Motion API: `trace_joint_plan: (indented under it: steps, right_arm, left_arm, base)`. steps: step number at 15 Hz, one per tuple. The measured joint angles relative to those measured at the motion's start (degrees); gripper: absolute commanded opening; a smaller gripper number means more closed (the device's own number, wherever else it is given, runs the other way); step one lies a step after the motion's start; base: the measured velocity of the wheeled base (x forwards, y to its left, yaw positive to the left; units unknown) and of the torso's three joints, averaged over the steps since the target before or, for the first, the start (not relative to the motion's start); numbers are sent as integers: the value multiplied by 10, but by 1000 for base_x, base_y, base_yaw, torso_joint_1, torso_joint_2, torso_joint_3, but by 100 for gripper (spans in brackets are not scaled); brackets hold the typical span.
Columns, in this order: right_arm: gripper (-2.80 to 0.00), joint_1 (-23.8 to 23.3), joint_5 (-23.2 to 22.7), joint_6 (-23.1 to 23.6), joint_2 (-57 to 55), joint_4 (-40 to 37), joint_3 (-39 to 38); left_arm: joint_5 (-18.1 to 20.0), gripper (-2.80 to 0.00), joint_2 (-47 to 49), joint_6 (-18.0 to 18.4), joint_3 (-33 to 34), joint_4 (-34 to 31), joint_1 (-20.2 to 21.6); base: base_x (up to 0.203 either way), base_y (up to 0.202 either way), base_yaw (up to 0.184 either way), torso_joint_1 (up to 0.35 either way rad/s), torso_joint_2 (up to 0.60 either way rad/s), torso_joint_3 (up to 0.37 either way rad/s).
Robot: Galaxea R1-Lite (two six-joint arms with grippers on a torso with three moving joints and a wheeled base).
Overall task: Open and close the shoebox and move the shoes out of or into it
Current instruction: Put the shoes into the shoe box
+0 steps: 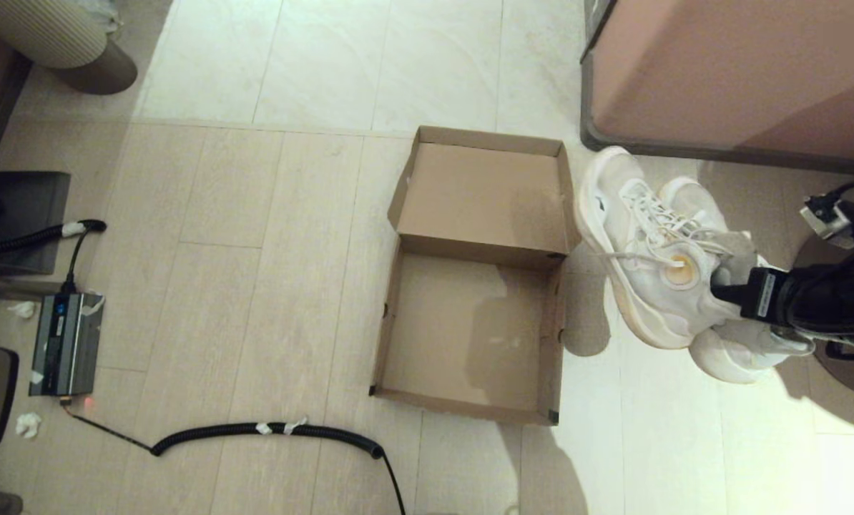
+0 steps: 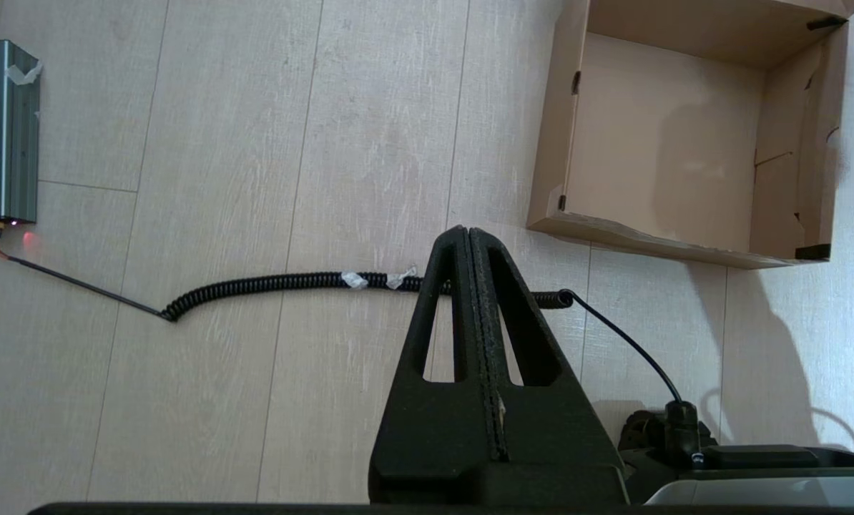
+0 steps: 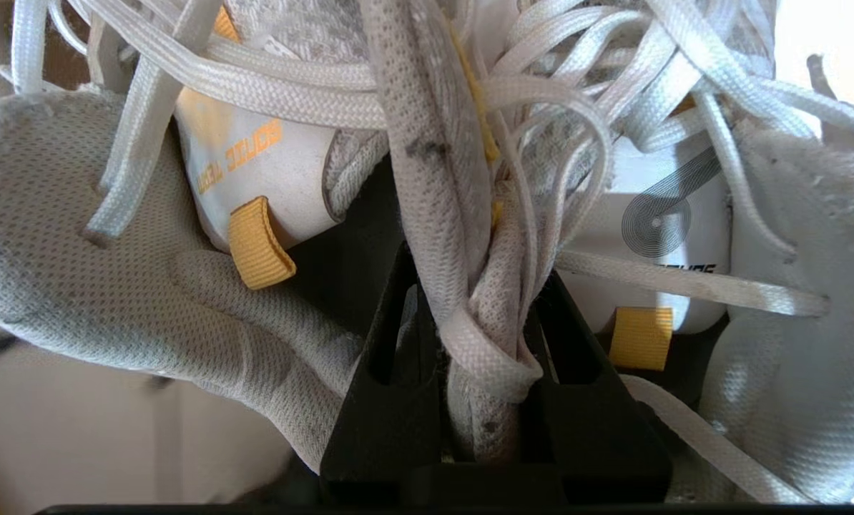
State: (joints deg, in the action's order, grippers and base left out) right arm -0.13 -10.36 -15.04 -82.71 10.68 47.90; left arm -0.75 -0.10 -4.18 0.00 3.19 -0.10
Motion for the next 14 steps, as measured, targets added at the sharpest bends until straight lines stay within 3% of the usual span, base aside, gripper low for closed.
trace_joint_plan:
  steps: [4,6,9,14]
  right_arm:
    - [-280,143,2,-17,16,2,-22]
    - [-280,192,8,-24,-13,34,-25]
    - [-280,238,31,-24,-75,98,-26]
    - [-280,295,108,-23,-225,221,2]
  left_arm:
    - [0,-280,0,0,0,0,0]
    - [0,-280,0,0,0,0,0]
    - [0,-280,0,0,0,0,0]
    - [0,-280,0,0,0,0,0]
  base:
    - [0,0,0,0,0,0]
    - [0,0,0,0,0,0]
    - [0,0,0,0,0,0]
    - [0,0,0,0,0,0]
